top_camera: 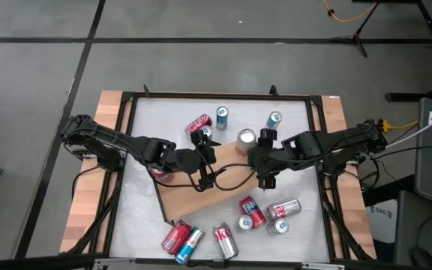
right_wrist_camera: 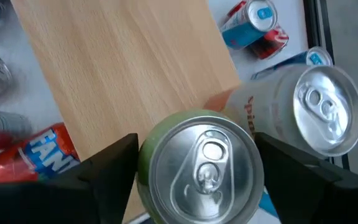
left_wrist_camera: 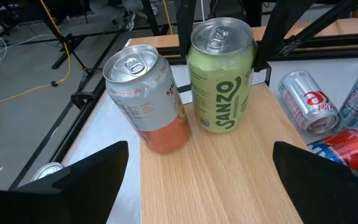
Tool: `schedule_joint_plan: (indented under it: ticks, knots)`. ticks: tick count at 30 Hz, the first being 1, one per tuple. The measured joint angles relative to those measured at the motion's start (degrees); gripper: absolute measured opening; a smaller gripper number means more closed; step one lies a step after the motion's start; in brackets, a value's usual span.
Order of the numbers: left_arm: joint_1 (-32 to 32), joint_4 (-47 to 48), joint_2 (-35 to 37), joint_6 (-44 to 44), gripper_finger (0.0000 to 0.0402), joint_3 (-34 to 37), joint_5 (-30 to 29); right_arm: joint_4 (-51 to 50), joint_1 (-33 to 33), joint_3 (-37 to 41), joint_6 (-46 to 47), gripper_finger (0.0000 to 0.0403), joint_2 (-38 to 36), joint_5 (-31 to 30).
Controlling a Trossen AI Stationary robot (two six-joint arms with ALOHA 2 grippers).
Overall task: Place canned beverage on shelf
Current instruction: Put the light green soda can
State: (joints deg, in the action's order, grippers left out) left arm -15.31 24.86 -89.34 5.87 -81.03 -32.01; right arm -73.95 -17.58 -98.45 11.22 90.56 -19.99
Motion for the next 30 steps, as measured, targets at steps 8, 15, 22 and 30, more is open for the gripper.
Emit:
schedule_joint_plan:
  ticks: [8,15,22,30]
  knots:
    - [0.0,0.0,0.0,0.0,0.0395,0.0,0.0,-0.9,0.0,0.2,0.0,0.0368,0.1,0.3]
    - [0.0,0.0,0.0,0.0,0.0395,0.0,0.0,-2.7,0.0,0.2,0.0,0.0378,0.1,0.3]
    - [0.0,0.0,0.0,0.0,0.0395,0.0,0.0,-3.0,0.0,0.1,0.0,0.0376,0.1,0.2]
    - [0.0,0.0,0.0,0.2,0.0395,0.0,0.0,-5.2,0.0,0.1,0.3,0.0376,0.1,0.2]
